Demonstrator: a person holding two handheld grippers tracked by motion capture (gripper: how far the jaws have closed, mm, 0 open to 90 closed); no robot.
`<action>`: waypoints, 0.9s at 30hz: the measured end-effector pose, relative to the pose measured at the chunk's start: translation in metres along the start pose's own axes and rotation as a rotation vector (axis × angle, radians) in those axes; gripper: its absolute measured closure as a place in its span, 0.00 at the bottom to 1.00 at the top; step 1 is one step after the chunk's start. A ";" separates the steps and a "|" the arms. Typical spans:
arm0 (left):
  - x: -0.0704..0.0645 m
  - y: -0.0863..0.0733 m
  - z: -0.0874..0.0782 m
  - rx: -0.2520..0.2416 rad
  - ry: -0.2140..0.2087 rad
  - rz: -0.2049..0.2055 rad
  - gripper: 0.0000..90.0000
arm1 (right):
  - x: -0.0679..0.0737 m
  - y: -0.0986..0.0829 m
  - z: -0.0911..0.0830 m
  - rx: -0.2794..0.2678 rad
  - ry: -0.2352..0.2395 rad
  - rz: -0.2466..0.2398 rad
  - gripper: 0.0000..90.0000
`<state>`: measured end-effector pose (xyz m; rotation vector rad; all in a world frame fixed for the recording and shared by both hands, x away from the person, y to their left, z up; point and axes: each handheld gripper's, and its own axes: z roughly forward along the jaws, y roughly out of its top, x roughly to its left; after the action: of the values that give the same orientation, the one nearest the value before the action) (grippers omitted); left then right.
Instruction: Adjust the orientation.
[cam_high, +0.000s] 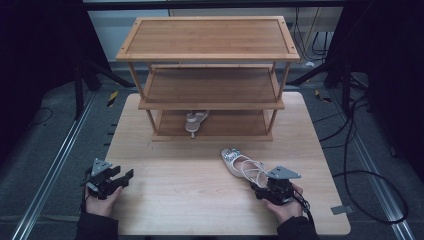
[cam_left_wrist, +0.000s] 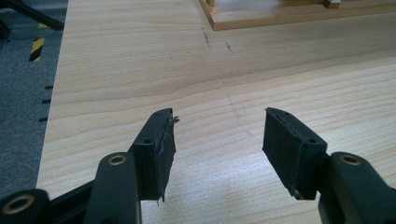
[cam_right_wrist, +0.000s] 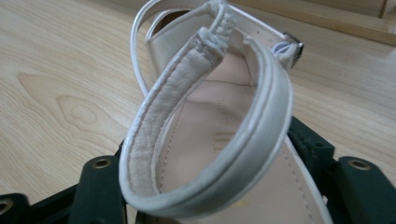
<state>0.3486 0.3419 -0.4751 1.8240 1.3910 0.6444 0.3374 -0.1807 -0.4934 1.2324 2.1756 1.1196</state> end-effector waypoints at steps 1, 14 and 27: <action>0.000 0.000 0.000 -0.002 -0.001 -0.002 0.47 | 0.000 0.001 -0.001 0.002 0.006 0.013 0.43; -0.001 0.001 0.000 0.000 0.006 0.004 0.47 | 0.000 0.019 -0.014 -0.089 -0.029 0.069 0.43; -0.002 0.000 0.000 -0.003 0.002 0.002 0.47 | 0.003 0.068 0.030 -0.151 -0.094 0.110 0.43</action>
<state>0.3481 0.3403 -0.4746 1.8224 1.3888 0.6488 0.3917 -0.1447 -0.4570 1.3228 1.9378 1.2197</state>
